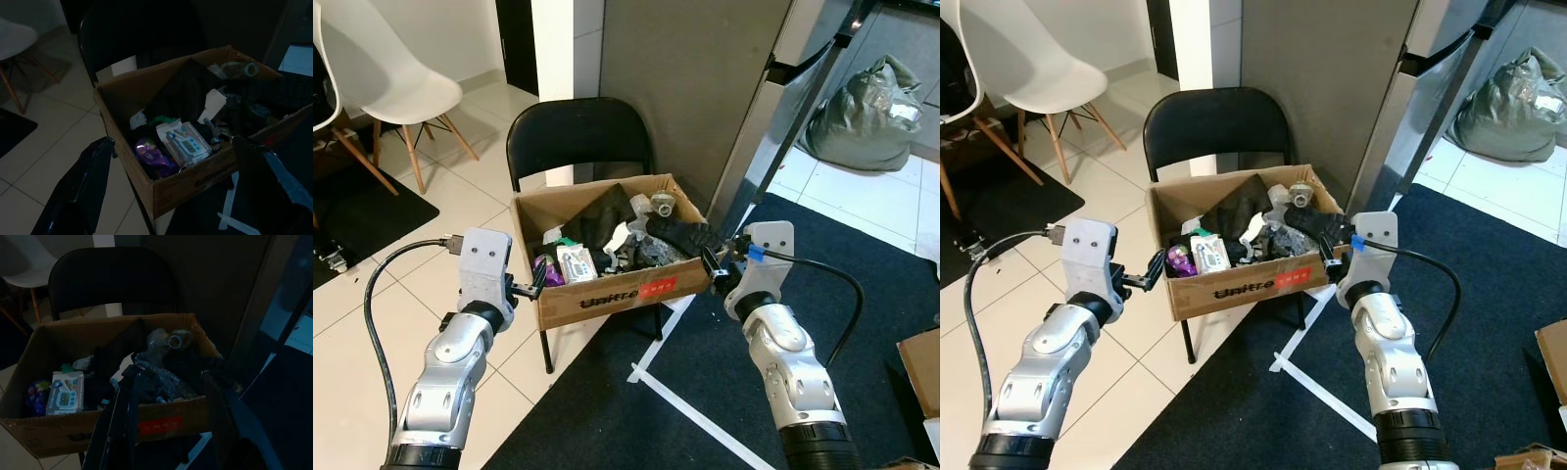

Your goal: Picking trash to rubbish bin

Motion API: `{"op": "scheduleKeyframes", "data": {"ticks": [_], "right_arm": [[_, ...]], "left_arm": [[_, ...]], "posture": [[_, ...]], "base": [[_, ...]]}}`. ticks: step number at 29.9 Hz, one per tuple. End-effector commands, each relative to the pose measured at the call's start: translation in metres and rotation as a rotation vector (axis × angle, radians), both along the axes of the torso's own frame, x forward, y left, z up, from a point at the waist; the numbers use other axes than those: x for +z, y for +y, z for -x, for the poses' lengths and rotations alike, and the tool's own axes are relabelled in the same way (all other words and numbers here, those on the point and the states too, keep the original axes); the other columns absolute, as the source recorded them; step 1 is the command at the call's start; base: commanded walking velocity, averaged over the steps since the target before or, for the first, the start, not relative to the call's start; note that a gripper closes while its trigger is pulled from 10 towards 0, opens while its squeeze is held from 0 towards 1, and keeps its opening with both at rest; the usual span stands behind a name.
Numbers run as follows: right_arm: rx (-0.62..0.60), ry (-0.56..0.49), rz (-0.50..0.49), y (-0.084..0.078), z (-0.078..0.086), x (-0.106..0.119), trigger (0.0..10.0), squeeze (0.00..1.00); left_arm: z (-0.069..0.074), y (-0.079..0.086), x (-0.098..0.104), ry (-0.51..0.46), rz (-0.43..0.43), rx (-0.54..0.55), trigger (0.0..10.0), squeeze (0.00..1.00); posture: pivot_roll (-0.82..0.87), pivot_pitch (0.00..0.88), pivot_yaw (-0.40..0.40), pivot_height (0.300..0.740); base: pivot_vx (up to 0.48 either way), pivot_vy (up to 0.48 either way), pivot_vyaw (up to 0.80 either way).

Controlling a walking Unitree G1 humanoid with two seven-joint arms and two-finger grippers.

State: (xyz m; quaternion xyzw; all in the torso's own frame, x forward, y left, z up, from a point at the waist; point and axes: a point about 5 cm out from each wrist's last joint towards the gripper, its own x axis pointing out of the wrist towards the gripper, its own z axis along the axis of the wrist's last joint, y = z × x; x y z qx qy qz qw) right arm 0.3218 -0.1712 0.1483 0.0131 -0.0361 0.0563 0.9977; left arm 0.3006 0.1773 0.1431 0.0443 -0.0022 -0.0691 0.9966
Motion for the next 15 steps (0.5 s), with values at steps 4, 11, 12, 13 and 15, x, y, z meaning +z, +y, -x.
{"op": "scheduleKeyframes", "data": {"ticks": [4,11,12,13,15], "right_arm": [[-0.004,0.009,-0.002,-0.0011,-0.0014,-0.0012,10.0,0.0],[0.002,0.007,0.002,-0.0004,-0.0034,0.0004,10.0,0.0],[0.002,0.007,0.002,-0.0004,-0.0034,0.0004,10.0,0.0],[0.003,0.007,0.002,-0.0003,-0.0033,0.0003,10.0,0.0],[0.003,0.008,0.002,-0.0002,-0.0032,0.0003,10.0,0.0]], "left_arm": [[-0.0014,0.0002,-0.0011,0.004,-0.018,-0.007,10.0,0.0],[-0.0006,0.0007,-0.0022,0.004,-0.016,0.0,10.0,0.0],[-0.0006,0.0007,-0.0022,0.004,-0.016,0.0,10.0,0.0],[-0.0007,0.0009,-0.0021,0.004,-0.015,0.001,10.0,0.0],[-0.0007,0.0011,-0.0021,0.003,-0.014,0.002,10.0,0.0]], "posture": [[-0.08,0.053,-0.051,0.74],[-0.08,0.058,-0.061,0.74],[-0.08,0.058,-0.061,0.74],[-0.08,0.058,-0.064,0.74],[-0.08,0.057,-0.064,0.74]], "base": [[0.0,0.0,0.0],[0.0,0.0,0.0],[0.0,0.0,0.0],[0.0,0.0,0.0],[0.0,0.0,0.0]]}}
